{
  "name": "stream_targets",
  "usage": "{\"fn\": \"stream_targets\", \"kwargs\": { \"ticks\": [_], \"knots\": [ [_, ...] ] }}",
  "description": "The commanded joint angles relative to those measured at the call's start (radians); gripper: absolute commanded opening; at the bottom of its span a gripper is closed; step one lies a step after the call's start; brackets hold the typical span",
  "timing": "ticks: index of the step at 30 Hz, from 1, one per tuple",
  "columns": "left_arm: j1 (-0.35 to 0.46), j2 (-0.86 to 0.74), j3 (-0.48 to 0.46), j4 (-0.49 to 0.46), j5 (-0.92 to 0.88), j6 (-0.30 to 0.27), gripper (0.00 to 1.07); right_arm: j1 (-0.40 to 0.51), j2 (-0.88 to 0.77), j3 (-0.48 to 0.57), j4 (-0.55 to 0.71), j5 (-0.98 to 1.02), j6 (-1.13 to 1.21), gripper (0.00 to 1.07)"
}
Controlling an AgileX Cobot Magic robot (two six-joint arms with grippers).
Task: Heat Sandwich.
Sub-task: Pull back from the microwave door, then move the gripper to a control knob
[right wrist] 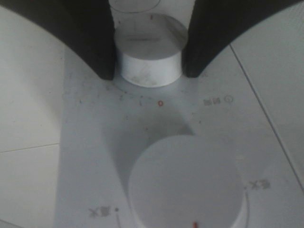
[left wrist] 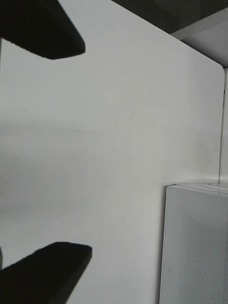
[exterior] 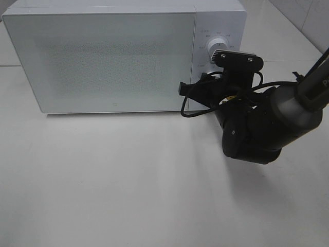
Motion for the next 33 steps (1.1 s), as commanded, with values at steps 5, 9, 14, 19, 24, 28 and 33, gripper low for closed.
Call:
{"fn": "stream_targets", "kwargs": {
  "ticks": [5, 9, 14, 19, 24, 28, 33],
  "knots": [
    [0.001, -0.021, 0.001, -0.005, -0.009, 0.004, 1.0, 0.004, -0.009, -0.015, -0.074, -0.04, 0.32, 0.07],
    [0.001, -0.021, 0.001, -0.005, -0.009, 0.004, 1.0, 0.004, -0.009, -0.015, -0.116, -0.058, 0.51, 0.04],
    [0.001, -0.021, 0.001, -0.005, -0.009, 0.004, 1.0, 0.004, -0.009, -0.015, -0.148, -0.065, 0.735, 0.05],
    [0.001, -0.021, 0.001, -0.005, -0.009, 0.004, 1.0, 0.004, -0.009, -0.015, -0.172, -0.065, 0.942, 0.06],
    [0.001, -0.021, 0.001, -0.005, -0.009, 0.004, 1.0, 0.004, -0.009, -0.015, -0.17, -0.066, 1.099, 0.07],
    [0.001, -0.021, 0.001, -0.005, -0.009, 0.004, 1.0, 0.004, -0.009, -0.015, -0.169, -0.066, 1.254, 0.07],
    [0.001, -0.021, 0.001, -0.005, -0.009, 0.004, 1.0, 0.004, -0.009, -0.015, -0.163, -0.066, 1.418, 0.07]
  ]
}}
